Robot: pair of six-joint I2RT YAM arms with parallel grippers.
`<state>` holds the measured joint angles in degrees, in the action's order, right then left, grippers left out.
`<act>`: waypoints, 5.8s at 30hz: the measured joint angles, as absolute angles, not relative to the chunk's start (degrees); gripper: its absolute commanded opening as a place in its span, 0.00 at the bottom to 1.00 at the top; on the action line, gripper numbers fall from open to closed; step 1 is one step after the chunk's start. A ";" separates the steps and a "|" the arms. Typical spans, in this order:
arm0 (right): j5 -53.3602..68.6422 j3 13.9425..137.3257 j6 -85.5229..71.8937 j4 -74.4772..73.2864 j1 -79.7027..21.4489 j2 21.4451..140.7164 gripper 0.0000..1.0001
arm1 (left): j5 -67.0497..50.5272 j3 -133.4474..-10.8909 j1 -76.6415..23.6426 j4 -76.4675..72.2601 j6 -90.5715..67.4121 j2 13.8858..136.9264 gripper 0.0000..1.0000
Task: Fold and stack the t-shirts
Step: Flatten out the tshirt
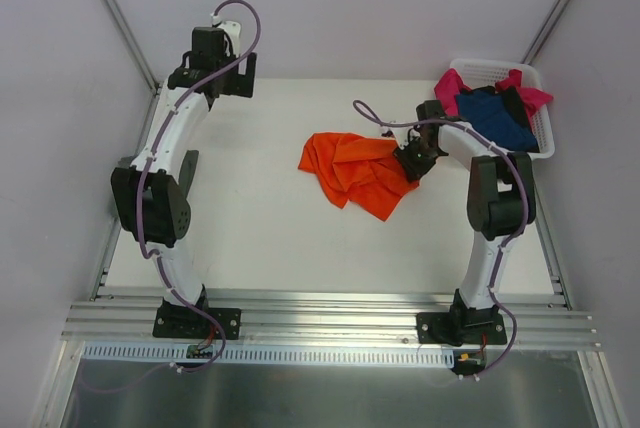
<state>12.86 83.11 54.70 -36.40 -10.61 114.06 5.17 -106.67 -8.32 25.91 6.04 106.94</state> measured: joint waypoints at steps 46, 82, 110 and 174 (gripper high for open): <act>23.00 92.79 53.58 -42.89 -8.82 119.92 0.01 | 4.99 -96.31 -16.10 26.17 11.66 105.10 0.88; 21.87 126.04 37.95 -40.64 -7.38 124.53 0.00 | 0.12 -87.39 -46.11 16.78 33.30 112.88 0.76; 25.52 136.68 28.97 -25.36 -16.10 110.72 0.01 | 9.10 -92.92 -30.50 18.17 23.79 93.49 0.89; 15.77 116.86 44.77 -41.60 -12.34 122.28 0.00 | 8.36 -72.49 -23.81 11.84 31.83 85.25 0.95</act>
